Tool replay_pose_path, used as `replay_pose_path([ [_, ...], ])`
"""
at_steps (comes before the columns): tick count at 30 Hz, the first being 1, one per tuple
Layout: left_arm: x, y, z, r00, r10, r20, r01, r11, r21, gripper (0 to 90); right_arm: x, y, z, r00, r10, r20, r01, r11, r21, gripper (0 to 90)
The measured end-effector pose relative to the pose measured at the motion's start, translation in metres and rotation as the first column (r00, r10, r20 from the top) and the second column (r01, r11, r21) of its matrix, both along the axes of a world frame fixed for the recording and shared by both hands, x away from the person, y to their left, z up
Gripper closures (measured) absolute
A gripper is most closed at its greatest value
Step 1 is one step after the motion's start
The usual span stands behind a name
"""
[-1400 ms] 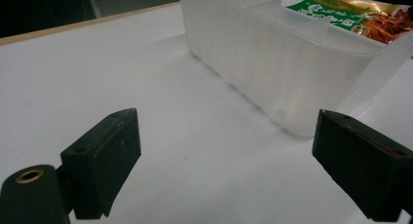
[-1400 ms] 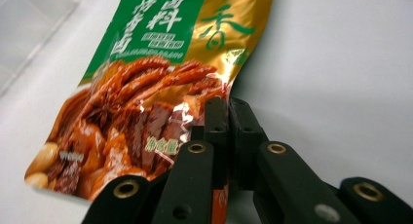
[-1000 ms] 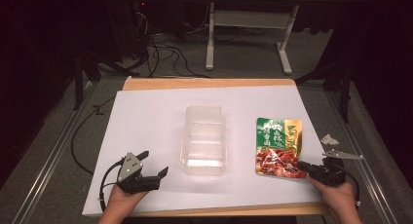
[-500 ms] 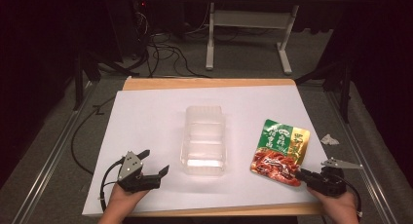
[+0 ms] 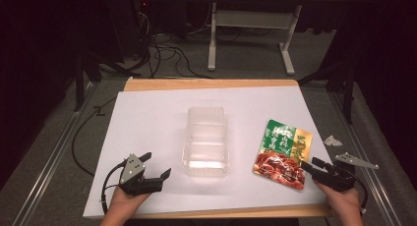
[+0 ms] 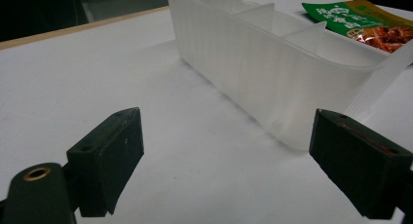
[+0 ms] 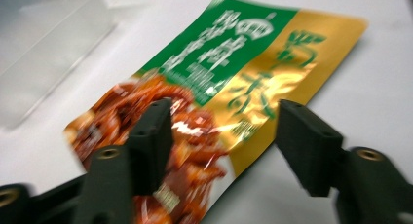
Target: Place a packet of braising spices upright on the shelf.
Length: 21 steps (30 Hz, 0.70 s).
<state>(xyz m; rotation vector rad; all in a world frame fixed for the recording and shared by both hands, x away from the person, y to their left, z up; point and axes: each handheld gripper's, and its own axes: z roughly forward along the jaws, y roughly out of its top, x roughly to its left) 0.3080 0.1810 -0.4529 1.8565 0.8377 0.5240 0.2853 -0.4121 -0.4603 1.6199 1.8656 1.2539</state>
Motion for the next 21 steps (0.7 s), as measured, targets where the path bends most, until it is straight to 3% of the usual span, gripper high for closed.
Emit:
replay_pose_path([
  [8,-0.008,0.009,0.000,0.9997,0.022,-0.012,-0.022,0.9998,0.001,12.9,0.026,-0.006,-0.001,0.9976,-0.044,0.052,0.043,0.999,0.028,28.8],
  [15,-0.015,0.016,0.000,0.9988,0.046,-0.016,-0.046,0.9989,0.002,13.0,0.046,-0.008,-0.003,0.9946,-0.091,0.050,0.089,0.995,0.039,27.5],
  [18,-0.016,0.019,0.002,0.9980,0.056,-0.031,-0.057,0.9977,-0.037,12.9,0.058,-0.013,-0.004,0.9917,-0.121,0.043,0.119,0.992,0.047,27.1],
  [21,-0.016,0.021,0.003,0.9975,0.065,-0.028,-0.066,0.9970,-0.040,12.6,0.073,-0.019,-0.008,0.9897,-0.140,0.031,0.138,0.989,0.049,26.1],
])
